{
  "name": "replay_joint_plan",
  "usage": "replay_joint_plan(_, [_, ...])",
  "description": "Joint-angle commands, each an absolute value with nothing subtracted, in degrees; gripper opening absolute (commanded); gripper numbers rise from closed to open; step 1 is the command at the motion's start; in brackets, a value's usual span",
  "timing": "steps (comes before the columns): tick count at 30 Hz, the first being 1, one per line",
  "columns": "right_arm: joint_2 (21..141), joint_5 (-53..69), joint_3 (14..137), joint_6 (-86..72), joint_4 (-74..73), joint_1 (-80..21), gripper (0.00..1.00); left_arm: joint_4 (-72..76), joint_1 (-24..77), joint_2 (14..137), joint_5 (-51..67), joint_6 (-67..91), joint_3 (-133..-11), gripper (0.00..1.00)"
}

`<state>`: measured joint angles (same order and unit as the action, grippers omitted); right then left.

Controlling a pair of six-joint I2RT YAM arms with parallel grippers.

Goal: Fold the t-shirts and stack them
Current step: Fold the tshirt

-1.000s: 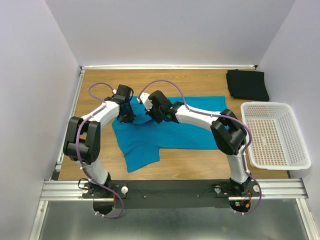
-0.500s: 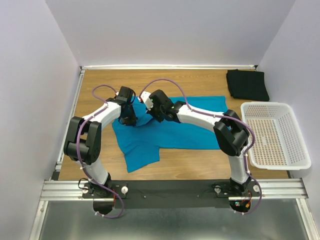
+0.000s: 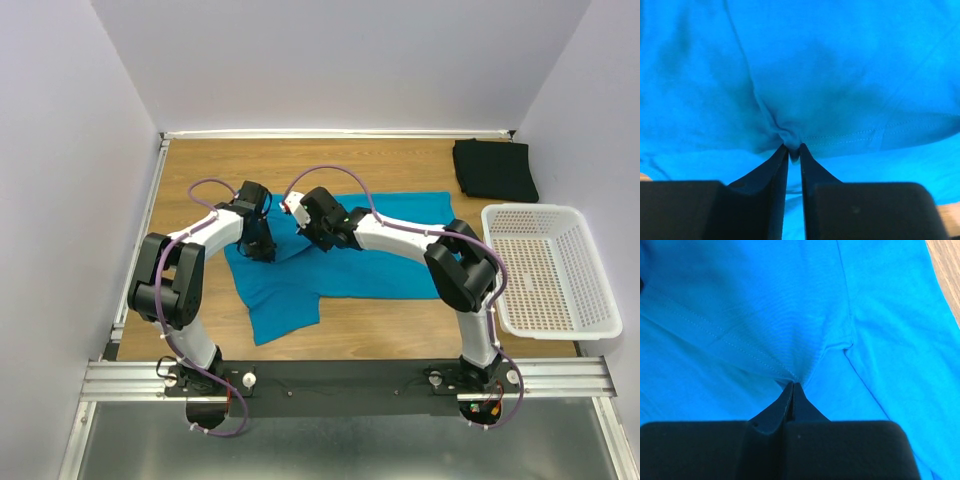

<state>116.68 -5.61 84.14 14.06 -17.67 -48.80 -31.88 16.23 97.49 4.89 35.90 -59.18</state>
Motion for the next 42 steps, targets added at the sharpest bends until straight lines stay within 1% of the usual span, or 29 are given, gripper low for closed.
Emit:
replay_joint_plan(1, [118.9,-7.8,84.0,14.3,-18.9,-49.4,0.08,-31.0,16.7,96.9,7.6,35.2,-58.4,0.32])
replay_joint_plan(3, [118.7,-7.4,84.0,13.8,-18.9,-49.4,0.18,-31.3,16.6,96.2,7.7,35.2,-58.4,0.47])
replay_joint_plan(4, [118.0,-7.1,83.9,13.5,-18.9,-49.3,0.32,-31.6,16.6,95.9,7.3,35.3,-58.8,0.63])
replay_joint_plan(5, [117.4,-6.8,83.9,13.4,-18.9,-49.3,0.40,-32.2,16.5,94.9,6.7,35.5,-59.0,0.69])
replay_joint_plan(6, [117.0,-6.6,83.8,12.9,-18.9,-49.3,0.47,-32.3,16.3,94.3,5.9,35.7,-59.3,0.72])
replay_joint_plan(7, [116.3,-6.7,83.8,12.7,-18.9,-49.3,0.58,-32.4,16.2,93.6,5.6,35.9,-59.8,0.76])
replay_joint_plan(10, [113.0,-8.2,83.1,11.3,-19.0,-48.7,0.71,-32.9,14.7,90.5,3.3,36.9,-61.4,0.77])
replay_joint_plan(11, [112.9,-8.3,83.0,10.6,-19.1,-48.2,0.72,-33.0,14.2,90.1,2.2,36.9,-62.2,0.77])
replay_joint_plan(14, [108.7,-7.8,81.4,7.1,-19.1,-44.4,0.73,-32.7,13.4,90.3,-3.7,37.0,-65.6,0.77])
replay_joint_plan(15, [108.2,-7.6,80.6,4.6,-19.2,-41.6,0.73,-32.4,13.2,91.2,-5.2,37.0,-66.6,0.77])
replay_joint_plan(17, [107.3,-7.4,79.8,1.5,-19.3,-38.3,0.73,-31.5,13.1,94.6,-6.4,37.0,-70.0,0.73])
replay_joint_plan(19, [107.1,-6.9,79.5,-4.4,-21.1,-32.3,0.72,-30.6,13.1,97.6,-7.2,37.2,-72.5,0.68])
replay_joint_plan(20, [107.1,-6.6,79.0,-6.1,-21.7,-30.3,0.69,-29.8,13.1,100.9,-7.2,37.4,-75.1,0.63])
replay_joint_plan(22, [107.0,-5.1,78.0,-10.8,-22.5,-24.3,0.65,-28.7,13.0,104.0,-6.9,37.4,-77.4,0.57])
replay_joint_plan(23, [106.8,-4.8,76.9,-12.2,-22.5,-22.6,0.63,-28.6,12.7,107.0,-7.0,37.6,-79.7,0.53])
replay_joint_plan(26, [106.7,-5.3,75.7,-17.0,-22.5,-17.3,0.58,-28.4,12.1,111.9,-8.8,37.7,-83.4,0.49])
replay_joint_plan(27, [107.0,-6.0,75.5,-19.0,-22.4,-15.1,0.57,-28.4,11.7,113.0,-8.9,37.7,-84.2,0.49])
replay_joint_plan(32, [109.9,-6.2,75.0,-22.2,-22.5,-10.3,0.52,-28.6,8.4,118.5,-9.1,38.4,-87.1,0.48])
replay_joint_plan(36, [113.9,-6.5,76.1,-22.1,-22.5,-8.7,0.52,-27.9,6.9,120.7,-9.1,38.3,-87.9,0.47])
replay_joint_plan(42, [122.4,-7.3,81.9,-22.7,-22.2,-6.5,0.52,-29.1,4.9,126.6,-7.0,37.8,-93.9,0.47])
